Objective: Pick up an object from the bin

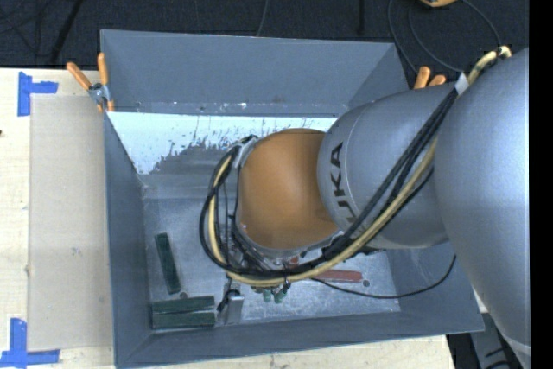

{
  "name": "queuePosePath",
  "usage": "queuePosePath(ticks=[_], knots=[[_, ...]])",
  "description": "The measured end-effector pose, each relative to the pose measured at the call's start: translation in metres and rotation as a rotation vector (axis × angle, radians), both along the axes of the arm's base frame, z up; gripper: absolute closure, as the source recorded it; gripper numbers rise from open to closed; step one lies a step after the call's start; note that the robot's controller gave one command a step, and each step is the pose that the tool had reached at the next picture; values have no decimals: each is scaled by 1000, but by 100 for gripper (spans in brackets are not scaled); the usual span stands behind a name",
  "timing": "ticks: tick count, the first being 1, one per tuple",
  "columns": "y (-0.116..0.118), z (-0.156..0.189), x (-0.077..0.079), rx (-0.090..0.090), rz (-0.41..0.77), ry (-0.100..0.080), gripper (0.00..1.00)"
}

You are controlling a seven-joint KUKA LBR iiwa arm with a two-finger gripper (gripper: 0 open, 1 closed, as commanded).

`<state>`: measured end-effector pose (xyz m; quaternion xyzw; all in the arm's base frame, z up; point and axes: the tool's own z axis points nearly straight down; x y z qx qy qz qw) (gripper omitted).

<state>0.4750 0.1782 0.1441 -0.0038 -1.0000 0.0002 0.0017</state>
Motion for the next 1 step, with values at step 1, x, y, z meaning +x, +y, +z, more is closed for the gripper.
queuePosePath(ticks=[1], knots=[[0,0,0,0,0,0,0]])
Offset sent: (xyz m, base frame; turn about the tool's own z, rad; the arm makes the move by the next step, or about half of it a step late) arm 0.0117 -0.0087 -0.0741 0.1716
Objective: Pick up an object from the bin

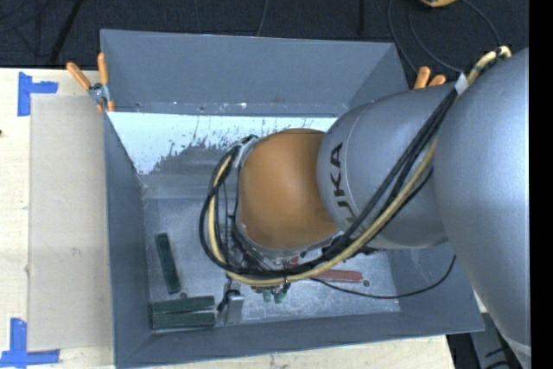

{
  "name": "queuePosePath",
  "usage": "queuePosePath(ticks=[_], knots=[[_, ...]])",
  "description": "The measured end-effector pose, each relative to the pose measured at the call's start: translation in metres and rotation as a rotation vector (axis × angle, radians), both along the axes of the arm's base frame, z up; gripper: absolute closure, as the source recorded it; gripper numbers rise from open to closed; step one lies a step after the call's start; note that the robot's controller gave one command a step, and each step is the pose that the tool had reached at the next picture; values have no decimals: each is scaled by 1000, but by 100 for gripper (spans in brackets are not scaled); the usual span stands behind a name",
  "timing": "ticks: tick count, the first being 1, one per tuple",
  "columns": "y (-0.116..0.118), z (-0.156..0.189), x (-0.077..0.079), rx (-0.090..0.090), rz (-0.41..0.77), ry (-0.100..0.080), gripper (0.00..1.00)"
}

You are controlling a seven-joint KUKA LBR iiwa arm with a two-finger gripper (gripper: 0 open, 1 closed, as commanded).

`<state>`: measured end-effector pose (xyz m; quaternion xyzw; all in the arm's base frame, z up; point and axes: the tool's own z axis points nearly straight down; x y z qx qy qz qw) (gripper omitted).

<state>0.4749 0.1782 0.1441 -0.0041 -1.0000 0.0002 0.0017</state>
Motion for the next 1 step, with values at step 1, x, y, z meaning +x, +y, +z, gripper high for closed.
queuePosePath(ticks=[1], knots=[[-2,-25,7,4,-63,-9,0]])
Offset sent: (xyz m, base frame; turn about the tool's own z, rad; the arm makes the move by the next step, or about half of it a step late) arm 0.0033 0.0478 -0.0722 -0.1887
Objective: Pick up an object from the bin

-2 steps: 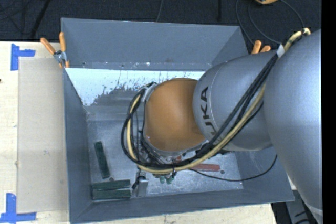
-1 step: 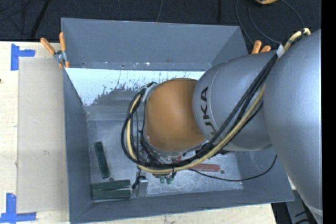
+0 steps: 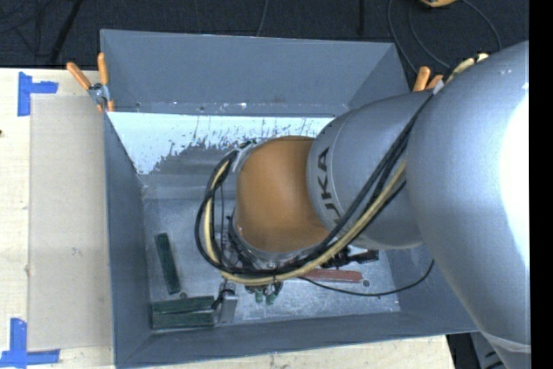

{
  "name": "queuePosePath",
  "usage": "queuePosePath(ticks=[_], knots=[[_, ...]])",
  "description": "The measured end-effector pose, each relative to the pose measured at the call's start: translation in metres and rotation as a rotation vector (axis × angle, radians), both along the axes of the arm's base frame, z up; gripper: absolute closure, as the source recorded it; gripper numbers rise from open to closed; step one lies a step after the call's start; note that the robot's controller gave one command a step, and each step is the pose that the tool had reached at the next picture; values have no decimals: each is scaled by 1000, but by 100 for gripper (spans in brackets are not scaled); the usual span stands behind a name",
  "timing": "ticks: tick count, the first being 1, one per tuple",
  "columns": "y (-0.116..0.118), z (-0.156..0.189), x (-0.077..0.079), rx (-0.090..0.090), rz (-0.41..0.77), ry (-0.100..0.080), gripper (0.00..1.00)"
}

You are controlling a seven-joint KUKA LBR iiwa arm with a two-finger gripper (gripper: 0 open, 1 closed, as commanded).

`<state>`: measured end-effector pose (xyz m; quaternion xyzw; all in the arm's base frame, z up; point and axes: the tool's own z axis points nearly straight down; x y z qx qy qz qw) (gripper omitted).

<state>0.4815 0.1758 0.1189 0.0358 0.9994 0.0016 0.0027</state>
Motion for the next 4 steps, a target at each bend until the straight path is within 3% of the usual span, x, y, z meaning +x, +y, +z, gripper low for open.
queuePosePath(ticks=[1,2,3,4], knots=[[19,-35,-3,-6,2,10,0],[38,-44,-2,-2,569,-12,100],[38,-44,-2,-2,568,-13,100],[49,2,2,-5,550,10,100]])
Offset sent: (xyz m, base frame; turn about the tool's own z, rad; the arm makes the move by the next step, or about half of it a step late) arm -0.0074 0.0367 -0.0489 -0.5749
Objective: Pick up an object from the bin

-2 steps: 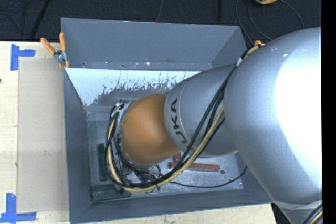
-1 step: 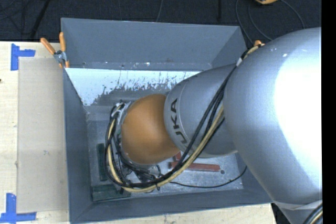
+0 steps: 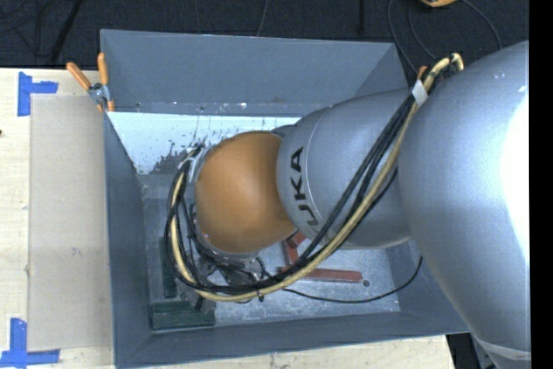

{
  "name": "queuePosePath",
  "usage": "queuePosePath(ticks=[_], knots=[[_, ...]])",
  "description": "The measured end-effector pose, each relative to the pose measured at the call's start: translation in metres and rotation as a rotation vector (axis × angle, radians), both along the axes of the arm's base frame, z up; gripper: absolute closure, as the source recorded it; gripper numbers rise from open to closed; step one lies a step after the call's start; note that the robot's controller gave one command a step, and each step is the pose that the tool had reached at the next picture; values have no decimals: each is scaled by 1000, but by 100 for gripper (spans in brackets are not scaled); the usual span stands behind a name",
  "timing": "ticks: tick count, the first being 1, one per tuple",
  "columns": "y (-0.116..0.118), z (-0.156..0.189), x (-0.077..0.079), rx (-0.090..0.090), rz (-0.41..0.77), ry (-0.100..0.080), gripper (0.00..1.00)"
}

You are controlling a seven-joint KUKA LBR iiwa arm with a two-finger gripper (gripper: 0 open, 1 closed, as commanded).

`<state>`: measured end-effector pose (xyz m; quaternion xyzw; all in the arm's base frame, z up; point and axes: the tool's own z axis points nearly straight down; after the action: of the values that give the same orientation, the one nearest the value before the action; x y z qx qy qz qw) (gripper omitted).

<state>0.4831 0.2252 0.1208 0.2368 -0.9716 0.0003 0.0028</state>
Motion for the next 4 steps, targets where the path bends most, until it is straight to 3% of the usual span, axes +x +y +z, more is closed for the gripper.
queuePosePath(ticks=[2,3,4], knots=[[-15,122,-12,1,-59,-4,100],[-10,91,-11,4,-59,-9,100],[-36,78,-12,1,-84,-3,0]])
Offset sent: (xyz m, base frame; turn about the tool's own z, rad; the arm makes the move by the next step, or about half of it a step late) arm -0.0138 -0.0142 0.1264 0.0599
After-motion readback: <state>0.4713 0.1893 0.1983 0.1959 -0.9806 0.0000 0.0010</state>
